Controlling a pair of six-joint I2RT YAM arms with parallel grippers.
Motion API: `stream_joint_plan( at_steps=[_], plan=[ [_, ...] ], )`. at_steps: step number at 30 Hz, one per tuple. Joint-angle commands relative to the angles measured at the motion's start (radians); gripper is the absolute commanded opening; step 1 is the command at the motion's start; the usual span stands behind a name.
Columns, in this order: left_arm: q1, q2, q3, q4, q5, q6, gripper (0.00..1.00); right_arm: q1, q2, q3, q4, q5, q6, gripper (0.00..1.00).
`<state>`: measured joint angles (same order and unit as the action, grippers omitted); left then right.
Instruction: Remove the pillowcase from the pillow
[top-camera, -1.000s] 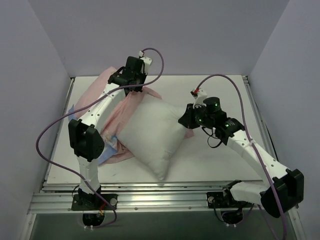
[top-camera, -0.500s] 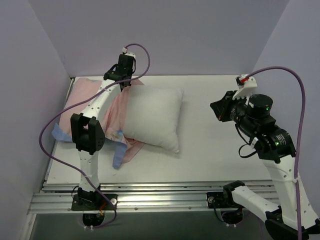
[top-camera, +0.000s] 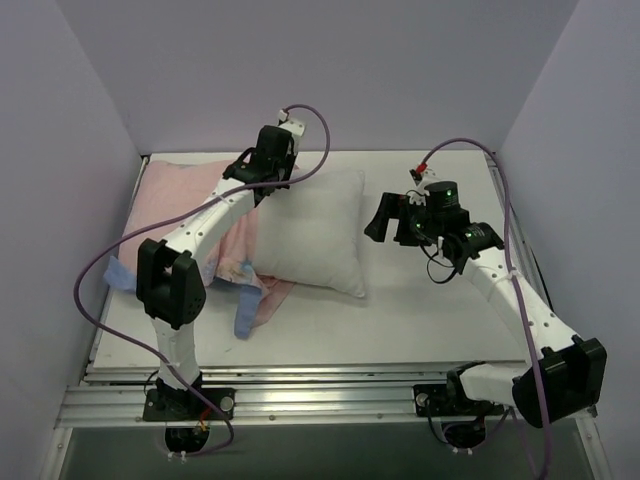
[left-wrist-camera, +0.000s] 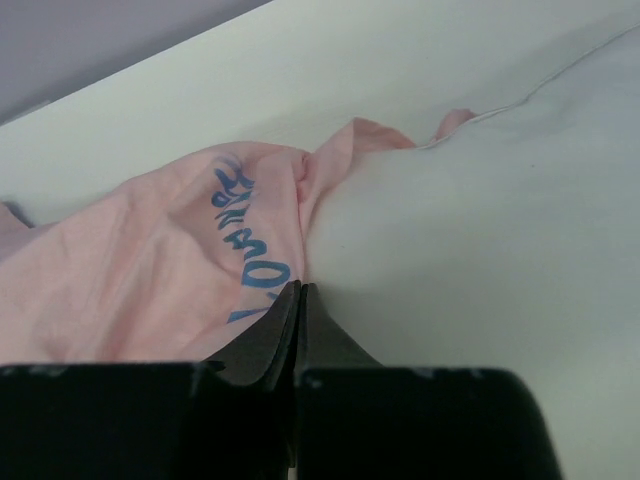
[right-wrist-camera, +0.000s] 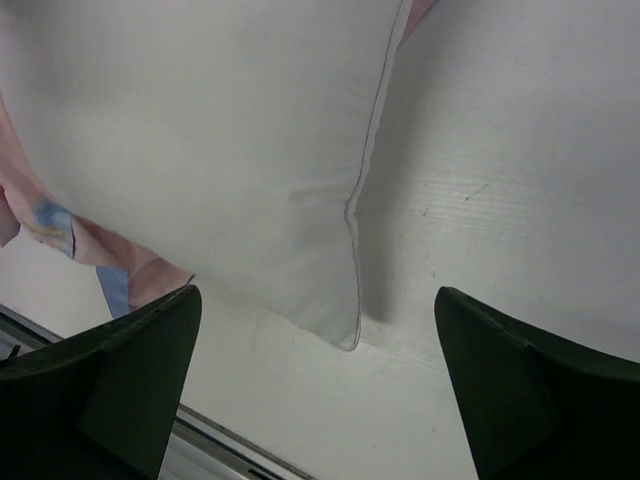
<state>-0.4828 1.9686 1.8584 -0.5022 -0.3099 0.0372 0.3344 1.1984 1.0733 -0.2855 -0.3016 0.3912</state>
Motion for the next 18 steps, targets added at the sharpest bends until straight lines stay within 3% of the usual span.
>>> stream_joint_plan(
  at_steps=[1,12,18],
  plan=[
    [-0.023,-0.088,-0.041,0.07,0.092,-0.002,0.02,-0.04,0.07,0.025,0.157,-0.002,0.049,0.99],
    [-0.102,-0.244,-0.168,0.027,0.181,-0.025,0.02,-0.169,0.438,0.155,0.425,-0.221,0.155,1.0],
    [-0.12,-0.286,-0.208,0.004,0.196,-0.059,0.02,-0.153,0.558,0.295,0.424,-0.296,0.051,1.0]
  ],
)
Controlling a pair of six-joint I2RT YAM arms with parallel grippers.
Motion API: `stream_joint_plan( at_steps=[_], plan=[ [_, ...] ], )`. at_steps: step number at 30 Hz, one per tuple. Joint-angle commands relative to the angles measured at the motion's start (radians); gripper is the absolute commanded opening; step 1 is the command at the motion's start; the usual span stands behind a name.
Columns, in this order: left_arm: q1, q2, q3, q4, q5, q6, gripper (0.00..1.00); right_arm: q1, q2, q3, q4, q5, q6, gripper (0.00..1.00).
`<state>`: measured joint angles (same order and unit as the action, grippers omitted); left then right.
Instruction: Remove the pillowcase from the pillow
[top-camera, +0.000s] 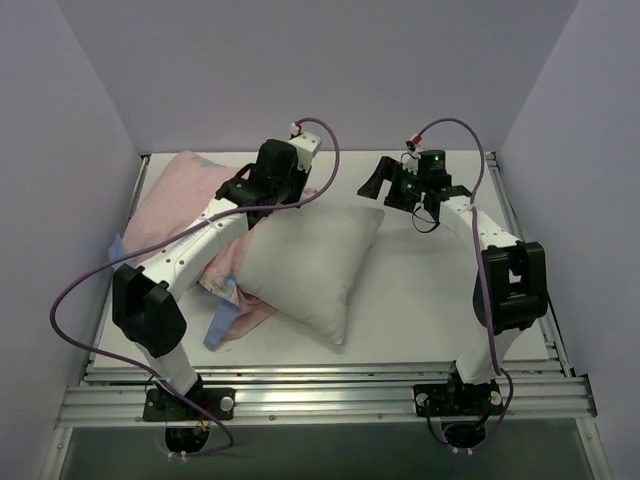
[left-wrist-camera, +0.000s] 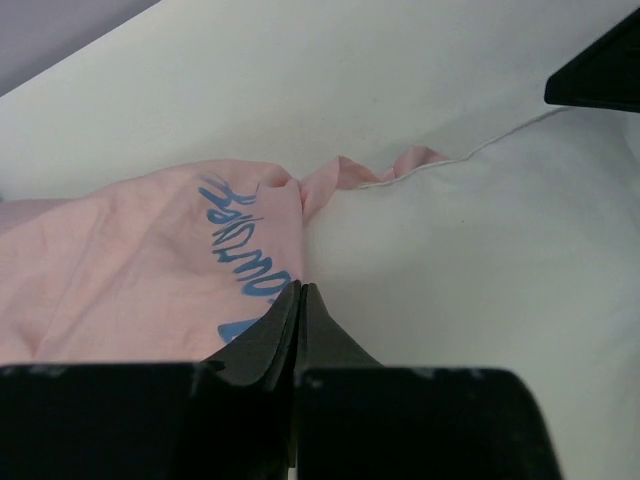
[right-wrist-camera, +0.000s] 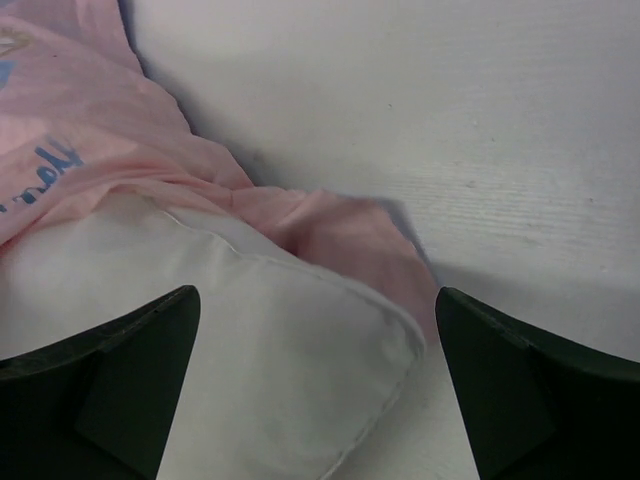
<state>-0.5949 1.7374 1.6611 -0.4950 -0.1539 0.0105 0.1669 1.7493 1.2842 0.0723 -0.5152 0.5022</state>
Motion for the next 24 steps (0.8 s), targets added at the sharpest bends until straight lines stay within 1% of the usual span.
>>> stream_joint_plan(
  at_steps=[1,4,6,11,14,19,21,22,23,24],
  plan=[
    [-0.009,-0.056,-0.012,-0.007,0.04,-0.032,0.02,0.026,0.016,0.108,0.069,-0.1,-0.08,1.0],
    [-0.009,-0.059,-0.02,-0.013,0.03,-0.03,0.02,0.055,0.064,0.154,0.032,-0.181,-0.16,1.0],
    [-0.009,-0.053,-0.021,-0.016,0.01,-0.026,0.02,0.098,0.097,0.187,-0.026,-0.216,-0.209,0.99],
    [-0.006,-0.016,0.011,-0.016,-0.044,-0.015,0.02,0.206,0.104,0.138,-0.048,-0.324,-0.263,0.99],
    [-0.003,0.014,0.041,-0.022,-0.047,-0.015,0.02,0.236,0.113,0.124,-0.058,-0.377,-0.286,0.99],
    [0.003,0.054,0.072,-0.022,-0.059,-0.029,0.02,0.272,0.142,0.121,-0.124,-0.402,-0.358,0.98],
    [0.017,0.073,0.08,-0.016,-0.072,-0.043,0.02,0.281,0.148,0.122,-0.167,-0.404,-0.389,0.91],
    [0.023,0.077,0.081,-0.011,-0.082,-0.047,0.02,0.286,0.151,0.125,-0.184,-0.398,-0.404,0.86],
    [0.029,0.086,0.081,-0.007,-0.088,-0.062,0.02,0.287,0.154,0.125,-0.212,-0.393,-0.421,0.64],
    [0.036,0.09,0.086,0.001,-0.095,-0.07,0.02,0.287,0.154,0.122,-0.219,-0.394,-0.422,0.52]
  ],
)
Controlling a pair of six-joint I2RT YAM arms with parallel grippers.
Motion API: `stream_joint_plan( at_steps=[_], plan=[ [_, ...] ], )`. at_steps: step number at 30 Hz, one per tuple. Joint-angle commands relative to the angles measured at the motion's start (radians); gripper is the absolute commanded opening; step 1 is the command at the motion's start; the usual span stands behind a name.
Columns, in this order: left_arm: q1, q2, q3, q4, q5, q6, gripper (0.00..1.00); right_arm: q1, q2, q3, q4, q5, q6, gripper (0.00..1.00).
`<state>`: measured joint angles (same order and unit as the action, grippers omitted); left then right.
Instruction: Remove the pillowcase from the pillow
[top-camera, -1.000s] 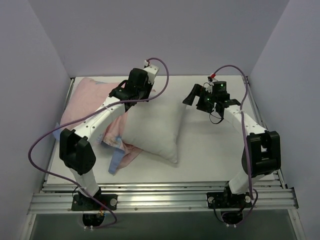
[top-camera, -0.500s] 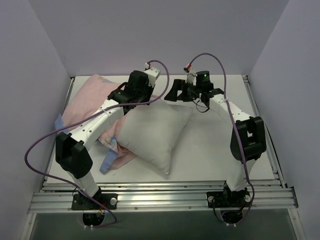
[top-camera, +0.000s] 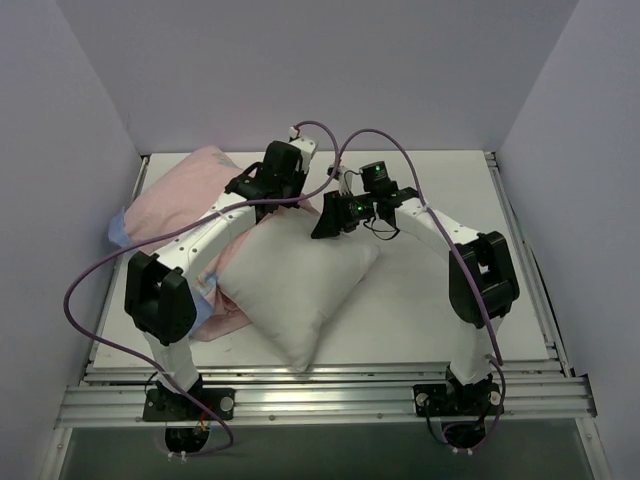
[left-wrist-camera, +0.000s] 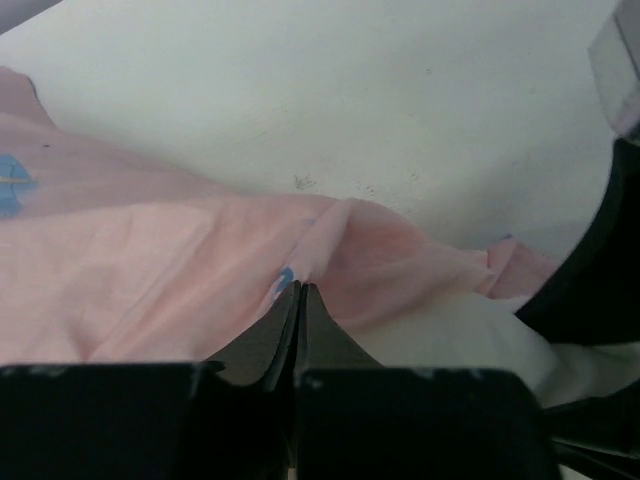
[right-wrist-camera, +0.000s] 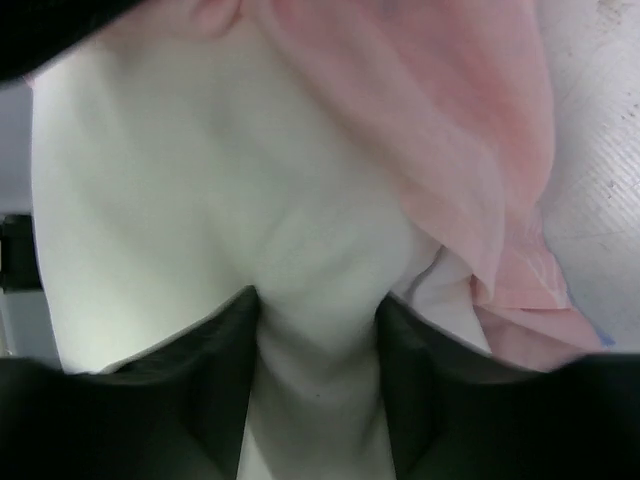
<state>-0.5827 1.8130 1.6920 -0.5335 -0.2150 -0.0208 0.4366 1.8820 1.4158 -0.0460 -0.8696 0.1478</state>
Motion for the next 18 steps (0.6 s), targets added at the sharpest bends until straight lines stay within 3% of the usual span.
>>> stream_joint_plan(
  at_steps=[1,2,3,10,18],
  plan=[
    [0.041,0.019,0.057,0.044,-0.037,-0.048,0.02,0.017,0.02,-0.012,-0.107,-0.043,-0.07,0.39],
    [0.05,0.026,0.061,0.047,-0.041,-0.065,0.02,0.02,0.017,-0.021,-0.114,-0.043,-0.07,0.09],
    [0.056,0.031,0.064,0.055,-0.047,-0.071,0.02,0.021,0.0,-0.029,-0.115,-0.034,-0.062,0.0],
    [0.138,0.052,0.118,0.055,-0.196,-0.102,0.02,0.013,-0.207,-0.11,-0.17,0.05,-0.03,0.0],
    [0.248,0.104,0.231,0.027,-0.305,-0.077,0.02,-0.074,-0.512,-0.205,-0.347,0.077,-0.001,0.0]
  ],
)
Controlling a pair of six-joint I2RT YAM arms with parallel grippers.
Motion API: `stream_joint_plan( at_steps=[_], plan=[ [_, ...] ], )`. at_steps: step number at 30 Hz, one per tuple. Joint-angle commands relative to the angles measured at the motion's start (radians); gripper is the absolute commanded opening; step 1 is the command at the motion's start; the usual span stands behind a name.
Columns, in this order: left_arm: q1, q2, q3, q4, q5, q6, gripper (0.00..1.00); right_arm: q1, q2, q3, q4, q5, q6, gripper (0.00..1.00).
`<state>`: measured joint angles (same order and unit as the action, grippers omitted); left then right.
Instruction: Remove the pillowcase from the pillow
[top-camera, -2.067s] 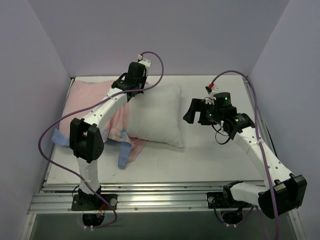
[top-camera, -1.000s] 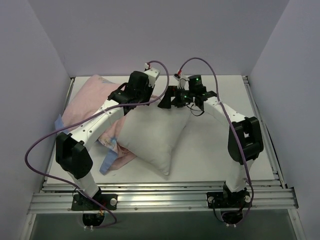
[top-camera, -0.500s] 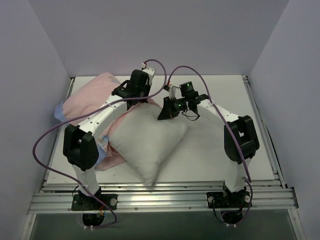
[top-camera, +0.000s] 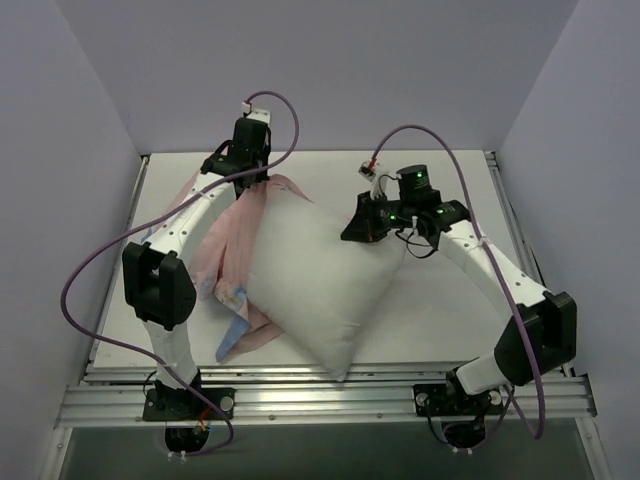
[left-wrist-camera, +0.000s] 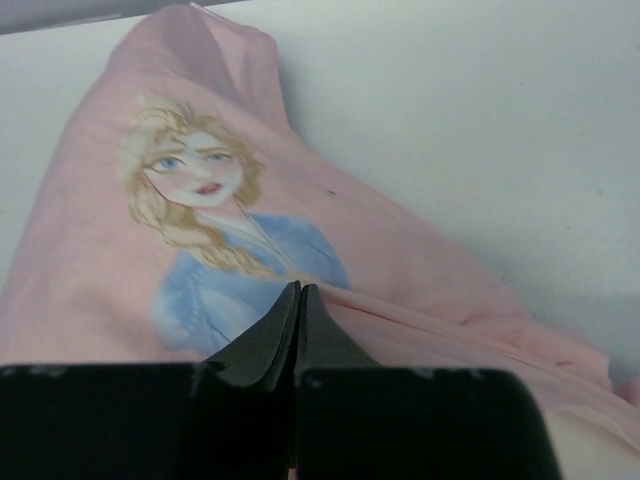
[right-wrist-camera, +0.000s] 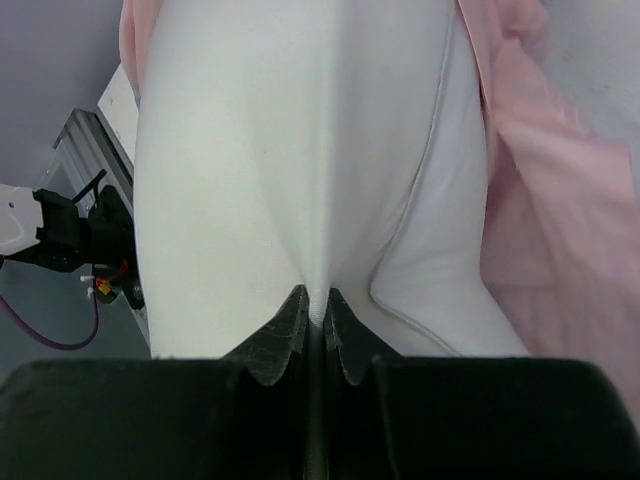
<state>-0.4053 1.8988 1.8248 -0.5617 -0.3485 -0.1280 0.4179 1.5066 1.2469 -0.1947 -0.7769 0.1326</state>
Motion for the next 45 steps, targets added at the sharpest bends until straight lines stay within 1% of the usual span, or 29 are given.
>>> stream_joint_plan(
  at_steps=[1,4,7,9,12,13,15,16,17,19,20,21,22,23,24,25,27,28,30,31,33,34,36,37,38,39,41,44,45],
  plan=[
    [0.075,0.026,0.108,0.054,-0.182,0.037,0.02,-0.089,-0.161,-0.049,-0.218,-0.013,0.01,0.0],
    [0.089,0.072,0.14,0.042,-0.216,0.048,0.02,-0.146,-0.236,-0.06,-0.345,0.014,-0.024,0.0],
    [0.094,0.108,0.184,0.01,-0.207,0.031,0.02,-0.175,-0.272,-0.066,-0.399,0.054,-0.056,0.0],
    [0.091,0.137,0.202,0.003,-0.129,0.002,0.02,-0.197,-0.283,-0.086,-0.416,0.086,-0.05,0.0],
    [0.073,0.161,0.215,0.032,-0.016,-0.035,0.04,-0.232,-0.278,-0.095,-0.396,0.195,-0.009,0.0],
    [0.057,0.172,0.232,0.039,0.008,-0.041,0.05,-0.234,-0.276,-0.09,-0.379,0.288,-0.001,0.0],
    [0.04,0.178,0.251,0.063,0.078,-0.048,0.08,-0.231,-0.266,-0.06,-0.364,0.372,0.01,0.0],
    [0.033,0.177,0.258,0.072,0.1,-0.053,0.11,-0.228,-0.258,-0.046,-0.361,0.407,0.006,0.04],
    [0.017,0.174,0.267,0.081,0.126,-0.061,0.21,-0.225,-0.237,-0.031,-0.362,0.459,0.001,0.1],
    [0.003,0.157,0.274,0.114,0.196,-0.074,0.34,-0.206,-0.214,0.023,-0.365,0.496,-0.001,0.27],
    [-0.004,0.126,0.272,0.121,0.213,-0.102,0.42,-0.185,-0.195,0.046,-0.37,0.522,-0.002,0.43],
    [-0.021,0.105,0.258,0.137,0.232,-0.116,0.62,-0.153,-0.191,0.066,-0.37,0.601,-0.007,0.5],
    [-0.029,0.083,0.245,0.146,0.258,-0.127,0.69,-0.069,-0.189,0.103,-0.361,0.648,-0.008,0.61],
    [-0.036,0.027,0.225,0.157,0.256,-0.145,0.76,-0.024,-0.18,0.121,-0.356,0.694,-0.011,0.66],
    [-0.049,-0.006,0.179,0.164,0.25,-0.154,0.85,0.011,-0.177,0.135,-0.35,0.753,-0.011,0.7],
    [-0.052,-0.067,0.159,0.16,0.234,-0.166,0.87,0.066,-0.174,0.157,-0.333,0.774,-0.008,0.75],
    [-0.05,-0.131,0.092,0.117,0.208,-0.209,0.92,0.116,-0.18,0.16,-0.306,0.844,-0.014,0.79],
    [-0.047,-0.192,0.065,0.096,0.192,-0.222,0.92,0.165,-0.184,0.16,-0.283,0.86,-0.021,0.83],
    [-0.038,-0.256,0.009,0.028,0.161,-0.246,0.92,0.209,-0.184,0.154,-0.266,0.873,-0.054,0.85],
    [-0.029,-0.317,-0.063,0.013,0.161,-0.248,0.92,0.232,-0.181,0.154,-0.261,0.874,-0.066,0.88],
    [-0.02,-0.383,-0.142,-0.035,0.167,-0.269,0.92,0.307,-0.168,0.141,-0.252,0.87,-0.094,0.9],
    [-0.01,-0.447,-0.23,-0.043,0.183,-0.278,0.91,0.335,-0.161,0.138,-0.244,0.861,-0.1,0.92],
    [-0.006,-0.51,-0.32,-0.053,0.238,-0.3,0.91,0.415,-0.14,0.129,-0.233,0.86,-0.106,0.94],
    [-0.004,-0.567,-0.362,-0.052,0.262,-0.305,0.9,0.435,-0.128,0.129,-0.23,0.86,-0.111,0.95],
    [-0.003,-0.592,-0.448,-0.047,0.282,-0.306,0.89,0.455,-0.1,0.131,-0.233,0.863,-0.116,0.96],
    [-0.003,-0.616,-0.488,-0.047,0.296,-0.308,0.89,0.494,-0.085,0.129,-0.233,0.872,-0.117,0.97],
    [0.0,-0.665,-0.592,-0.047,0.341,-0.32,0.88,0.516,-0.044,0.122,-0.233,0.902,-0.12,0.98],
    [-0.004,-0.708,-0.677,-0.02,0.396,-0.315,0.87,0.521,0.015,0.079,-0.215,0.959,-0.117,0.99],
    [-0.004,-0.716,-0.723,-0.011,0.405,-0.314,0.87,0.521,0.033,0.068,-0.215,1.02,-0.114,0.99]
  ],
)
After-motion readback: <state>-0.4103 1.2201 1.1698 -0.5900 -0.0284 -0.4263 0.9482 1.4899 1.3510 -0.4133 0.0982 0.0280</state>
